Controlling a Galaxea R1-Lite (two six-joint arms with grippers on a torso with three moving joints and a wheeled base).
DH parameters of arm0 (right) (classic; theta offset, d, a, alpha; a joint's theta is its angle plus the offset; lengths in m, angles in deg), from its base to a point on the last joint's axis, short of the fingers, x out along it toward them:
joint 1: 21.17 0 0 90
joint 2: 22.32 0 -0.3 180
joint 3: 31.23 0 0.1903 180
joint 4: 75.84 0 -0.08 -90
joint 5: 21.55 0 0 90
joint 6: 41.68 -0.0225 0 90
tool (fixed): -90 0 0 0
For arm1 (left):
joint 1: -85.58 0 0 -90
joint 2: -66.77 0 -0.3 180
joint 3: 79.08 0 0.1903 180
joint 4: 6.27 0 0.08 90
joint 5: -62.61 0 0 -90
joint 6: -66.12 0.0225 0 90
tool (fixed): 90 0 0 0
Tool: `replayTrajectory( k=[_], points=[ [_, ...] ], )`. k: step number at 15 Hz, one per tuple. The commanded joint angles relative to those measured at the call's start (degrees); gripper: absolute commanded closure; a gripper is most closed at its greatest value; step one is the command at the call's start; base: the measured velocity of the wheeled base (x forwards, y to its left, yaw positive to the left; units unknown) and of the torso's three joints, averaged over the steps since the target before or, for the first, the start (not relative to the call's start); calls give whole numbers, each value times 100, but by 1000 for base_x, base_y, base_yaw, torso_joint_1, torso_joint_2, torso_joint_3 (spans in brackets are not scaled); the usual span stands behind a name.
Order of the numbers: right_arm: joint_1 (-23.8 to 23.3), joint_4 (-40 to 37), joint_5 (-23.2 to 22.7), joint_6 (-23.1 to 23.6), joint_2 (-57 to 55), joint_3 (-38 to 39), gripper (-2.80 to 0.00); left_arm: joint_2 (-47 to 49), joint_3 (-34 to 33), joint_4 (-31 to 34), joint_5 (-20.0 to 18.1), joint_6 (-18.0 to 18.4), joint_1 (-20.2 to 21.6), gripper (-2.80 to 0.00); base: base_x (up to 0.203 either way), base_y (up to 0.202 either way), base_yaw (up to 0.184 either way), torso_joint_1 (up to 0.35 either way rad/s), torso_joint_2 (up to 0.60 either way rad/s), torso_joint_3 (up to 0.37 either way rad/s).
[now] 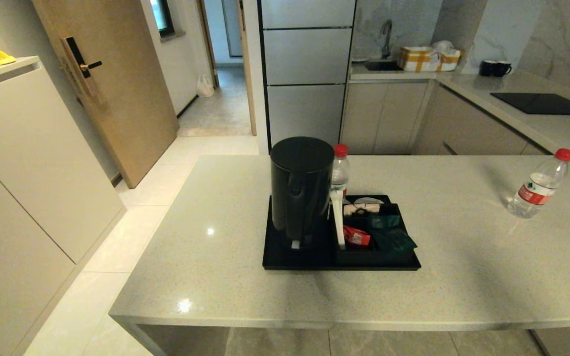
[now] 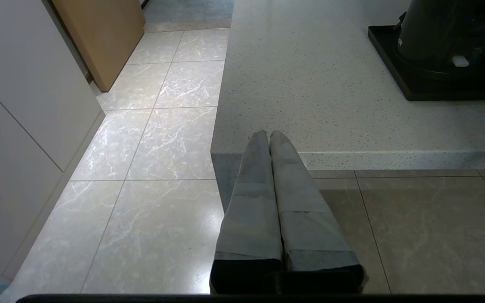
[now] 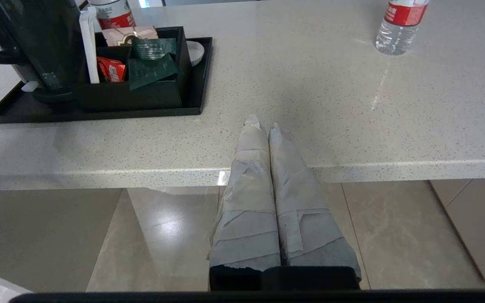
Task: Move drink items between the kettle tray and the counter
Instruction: Pick up the kettle
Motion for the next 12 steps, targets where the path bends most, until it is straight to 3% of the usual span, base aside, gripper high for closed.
replayTrajectory(
  k=[1, 12],
  points=[
    [1, 9, -2, 8, -7, 0, 0, 7, 0, -3, 0, 1, 2, 0, 0, 0, 0, 0, 0, 0],
    [1, 10, -2, 9, -7, 0, 0, 7, 0, -3, 0, 1, 2, 0, 0, 0, 0, 0, 0, 0]
  ],
)
